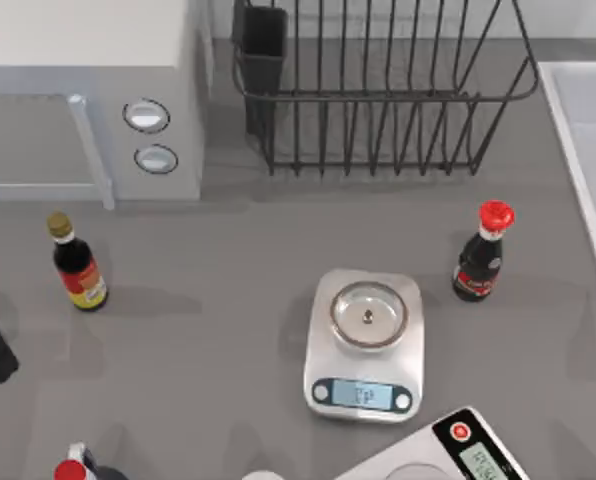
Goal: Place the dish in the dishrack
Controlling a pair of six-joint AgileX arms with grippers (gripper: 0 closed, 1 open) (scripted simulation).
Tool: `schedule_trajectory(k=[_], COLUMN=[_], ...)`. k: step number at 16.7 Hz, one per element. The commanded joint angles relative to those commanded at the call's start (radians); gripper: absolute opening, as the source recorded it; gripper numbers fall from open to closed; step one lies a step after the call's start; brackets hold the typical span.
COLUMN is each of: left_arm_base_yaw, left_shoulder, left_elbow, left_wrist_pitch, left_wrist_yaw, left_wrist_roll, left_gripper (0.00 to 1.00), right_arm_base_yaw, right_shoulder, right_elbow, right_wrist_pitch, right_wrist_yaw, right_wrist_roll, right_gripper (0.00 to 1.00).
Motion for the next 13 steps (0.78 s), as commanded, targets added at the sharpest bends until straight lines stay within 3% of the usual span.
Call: schedule_trajectory(k=[6, 13], left_arm_base_yaw=[0.000, 0.000], left_shoulder=[0.000, 0.000], left_elbow=[0.000, 0.000], left_wrist_pitch=[0.000, 0.000], left_wrist_yaw=[0.000, 0.000], left_wrist_roll=[0.000, 0.000], left_gripper=[1.00, 1.00], right_arm_base_yaw=[-0.064, -0.322], right_shoulder=[0.107, 0.693], right_elbow=[0.106, 0.569], right_wrist_pitch=[-0.092, -0.492], right_wrist_yaw=[0.002, -0.001], right_wrist_roll=[-0.062, -0.316], right_gripper=[1.00, 1.00])
